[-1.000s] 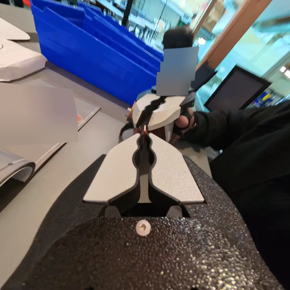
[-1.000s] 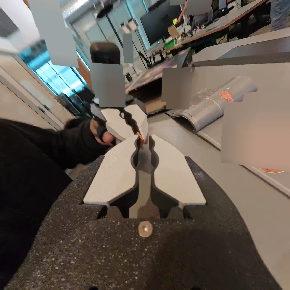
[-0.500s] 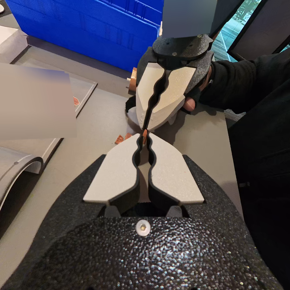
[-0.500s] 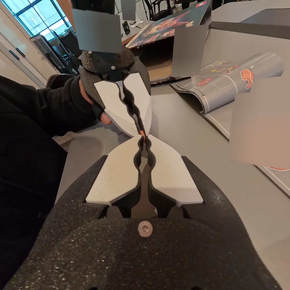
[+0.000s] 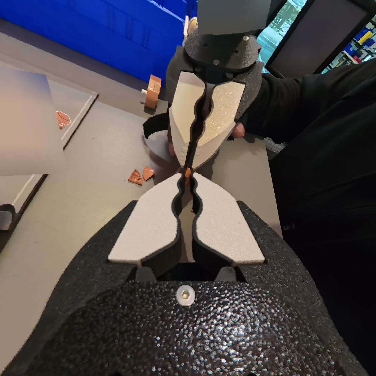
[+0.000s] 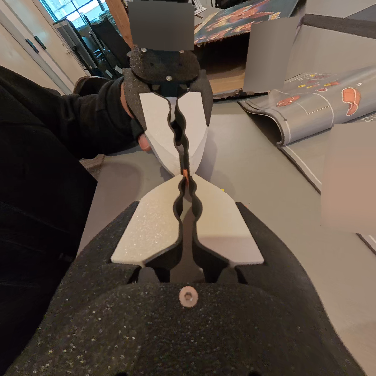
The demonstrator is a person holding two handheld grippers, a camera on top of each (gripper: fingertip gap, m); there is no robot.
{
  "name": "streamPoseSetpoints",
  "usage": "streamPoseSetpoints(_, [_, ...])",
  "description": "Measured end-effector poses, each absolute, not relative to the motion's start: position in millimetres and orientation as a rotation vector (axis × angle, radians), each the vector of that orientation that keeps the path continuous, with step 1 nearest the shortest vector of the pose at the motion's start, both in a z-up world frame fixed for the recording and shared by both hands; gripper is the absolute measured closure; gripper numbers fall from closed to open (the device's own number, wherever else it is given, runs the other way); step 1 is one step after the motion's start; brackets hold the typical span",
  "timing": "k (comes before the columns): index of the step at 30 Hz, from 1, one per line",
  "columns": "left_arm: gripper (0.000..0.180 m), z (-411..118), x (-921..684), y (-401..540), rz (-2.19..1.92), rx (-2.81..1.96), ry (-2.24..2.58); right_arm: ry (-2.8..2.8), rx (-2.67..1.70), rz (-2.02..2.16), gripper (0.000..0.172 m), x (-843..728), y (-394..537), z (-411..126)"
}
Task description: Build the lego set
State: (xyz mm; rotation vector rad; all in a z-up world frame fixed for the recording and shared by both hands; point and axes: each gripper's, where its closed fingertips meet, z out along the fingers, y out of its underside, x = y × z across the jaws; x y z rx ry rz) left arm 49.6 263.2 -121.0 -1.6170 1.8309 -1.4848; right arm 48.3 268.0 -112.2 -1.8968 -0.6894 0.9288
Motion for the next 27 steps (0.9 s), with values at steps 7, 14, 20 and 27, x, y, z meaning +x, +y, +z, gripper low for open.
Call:
streamPoseSetpoints(7, [0.176, -116.4, 45.9, 255.0, -1.525, -1.548, 1.883, -0.7, -1.882, 1.037, 0.168, 44.2, 260.1, -108.1])
streamPoseSetpoints(14, [0.176, -115.5, 42.7, 247.4, -1.547, -1.511, 1.931, -0.71, -1.869, 1.107, 0.168, 42.2, 254.7, -105.1])
streamPoseSetpoints(20, [0.176, -114.6, 41.1, 245.0, -1.553, -1.498, 1.948, -0.726, -1.867, 1.124, 0.167, 43.4, 252.2, -104.6])
streamPoseSetpoints(27, [0.176, -115.3, 40.7, 243.6, -1.545, -1.495, 1.959, -0.777, -1.886, 1.114, 0.165, 38.3, 247.1, -109.9])
